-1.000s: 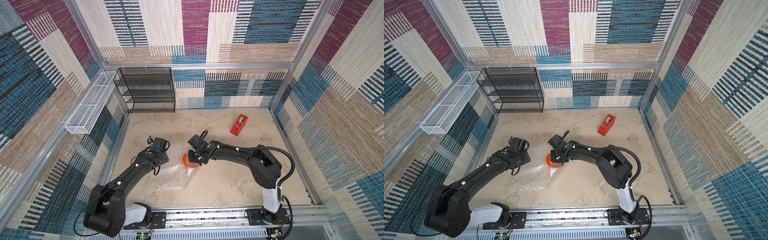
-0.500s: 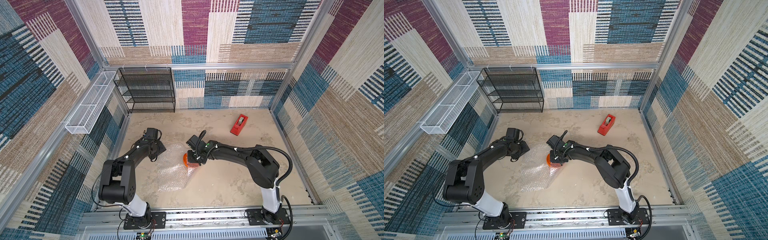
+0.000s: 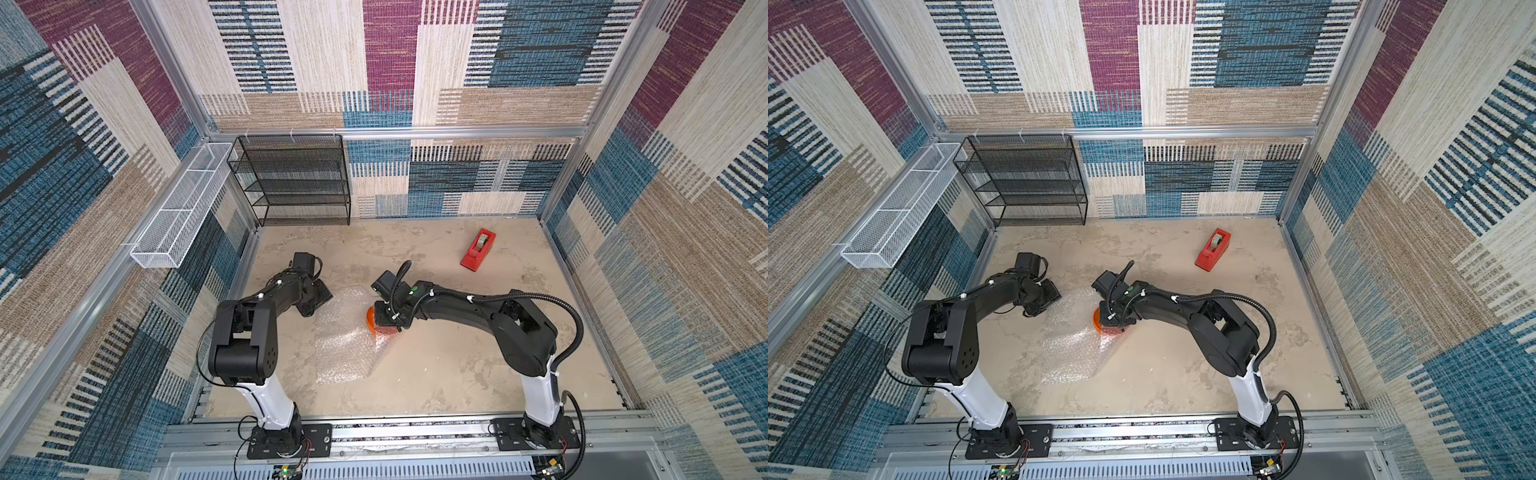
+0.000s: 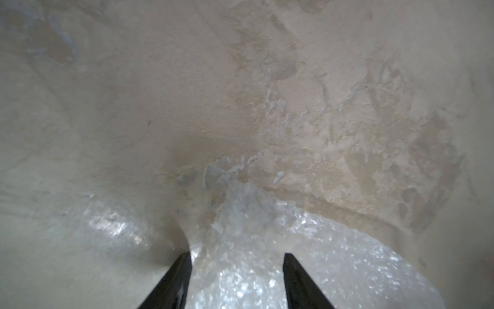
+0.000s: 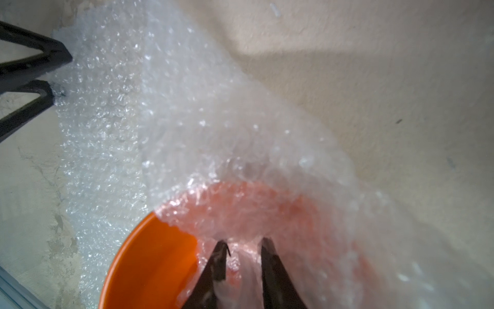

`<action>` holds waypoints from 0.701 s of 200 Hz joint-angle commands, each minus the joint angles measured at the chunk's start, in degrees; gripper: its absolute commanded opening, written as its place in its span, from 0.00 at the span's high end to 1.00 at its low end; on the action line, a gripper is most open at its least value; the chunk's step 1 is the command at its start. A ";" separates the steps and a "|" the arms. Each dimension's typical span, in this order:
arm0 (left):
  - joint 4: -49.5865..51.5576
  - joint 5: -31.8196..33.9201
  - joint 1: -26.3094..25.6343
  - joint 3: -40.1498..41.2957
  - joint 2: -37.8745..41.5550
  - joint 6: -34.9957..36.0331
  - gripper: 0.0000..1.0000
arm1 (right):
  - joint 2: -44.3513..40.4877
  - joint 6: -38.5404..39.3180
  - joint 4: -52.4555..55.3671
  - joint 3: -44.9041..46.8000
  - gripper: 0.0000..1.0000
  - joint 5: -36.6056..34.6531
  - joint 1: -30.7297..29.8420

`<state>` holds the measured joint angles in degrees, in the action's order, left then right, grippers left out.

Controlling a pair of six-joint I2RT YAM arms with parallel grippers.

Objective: Wrap bowls in bubble wrap
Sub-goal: Wrap the bowl in bubble wrap.

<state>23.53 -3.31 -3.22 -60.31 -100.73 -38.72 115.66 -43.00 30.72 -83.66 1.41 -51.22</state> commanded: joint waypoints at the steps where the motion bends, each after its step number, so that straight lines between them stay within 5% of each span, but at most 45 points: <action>1: 1.28 0.85 0.30 0.47 0.04 2.34 0.40 | 0.13 0.45 0.22 -0.27 0.74 -1.10 -0.19; 31: 1.31 0.33 0.43 -1.29 -1.85 2.99 0.43 | 0.28 0.47 0.48 -0.45 0.74 -1.38 -0.28; 67: 1.95 0.80 0.43 -2.62 -2.63 3.63 0.62 | 0.67 0.63 0.83 -0.91 0.74 -1.39 -0.37; 107: 2.67 0.53 0.39 -2.52 -1.88 4.10 1.00 | 1.06 0.82 1.10 -1.81 0.74 -1.30 -0.45; 140: 2.74 -1.36 0.41 -2.28 0.49 4.35 1.00 | 1.57 0.90 1.84 -2.47 0.74 -1.74 -0.63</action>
<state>25.34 -3.18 -2.81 -62.63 -102.28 -35.40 116.77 -42.57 31.53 -85.38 0.84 -51.64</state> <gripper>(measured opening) 0.070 0.263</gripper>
